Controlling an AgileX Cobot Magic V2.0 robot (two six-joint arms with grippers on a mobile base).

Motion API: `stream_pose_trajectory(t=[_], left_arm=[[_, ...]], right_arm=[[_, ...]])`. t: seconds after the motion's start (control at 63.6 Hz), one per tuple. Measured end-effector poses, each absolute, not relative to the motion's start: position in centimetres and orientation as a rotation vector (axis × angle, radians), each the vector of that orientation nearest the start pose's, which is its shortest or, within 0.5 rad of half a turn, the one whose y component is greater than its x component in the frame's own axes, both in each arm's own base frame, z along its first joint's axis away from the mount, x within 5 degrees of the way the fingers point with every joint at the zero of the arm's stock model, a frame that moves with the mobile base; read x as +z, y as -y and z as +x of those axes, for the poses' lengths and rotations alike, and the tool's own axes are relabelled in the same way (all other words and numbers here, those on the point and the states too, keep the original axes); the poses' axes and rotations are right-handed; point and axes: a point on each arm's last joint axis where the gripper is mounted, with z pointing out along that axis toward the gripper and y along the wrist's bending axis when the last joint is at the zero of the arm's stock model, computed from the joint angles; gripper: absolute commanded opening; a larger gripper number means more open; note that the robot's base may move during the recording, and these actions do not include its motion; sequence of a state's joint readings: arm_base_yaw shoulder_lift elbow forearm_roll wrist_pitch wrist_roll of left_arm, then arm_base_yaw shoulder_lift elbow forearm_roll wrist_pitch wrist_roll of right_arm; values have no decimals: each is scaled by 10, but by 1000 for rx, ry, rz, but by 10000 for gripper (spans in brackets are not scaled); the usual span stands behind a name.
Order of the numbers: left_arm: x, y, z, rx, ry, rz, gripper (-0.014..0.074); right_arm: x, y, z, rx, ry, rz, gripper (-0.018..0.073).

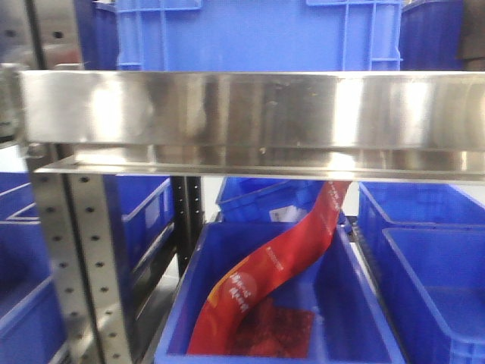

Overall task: Grab PVC pipe and place in blue bin
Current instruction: 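Drive the base up to the shelf of blue bins, then move the held pipe over an open blue bin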

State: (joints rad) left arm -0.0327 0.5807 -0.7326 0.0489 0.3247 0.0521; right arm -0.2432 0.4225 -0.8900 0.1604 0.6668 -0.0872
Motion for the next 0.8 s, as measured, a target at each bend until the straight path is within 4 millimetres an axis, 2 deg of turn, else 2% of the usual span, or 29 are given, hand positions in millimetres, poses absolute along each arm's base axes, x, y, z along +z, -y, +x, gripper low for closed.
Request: stream_pose_trajectory(t=[0.802], left_arm=[[383, 2, 114, 63, -1654, 97, -111]], right_arm=[[415, 3, 51, -71, -1669, 162, -168]])
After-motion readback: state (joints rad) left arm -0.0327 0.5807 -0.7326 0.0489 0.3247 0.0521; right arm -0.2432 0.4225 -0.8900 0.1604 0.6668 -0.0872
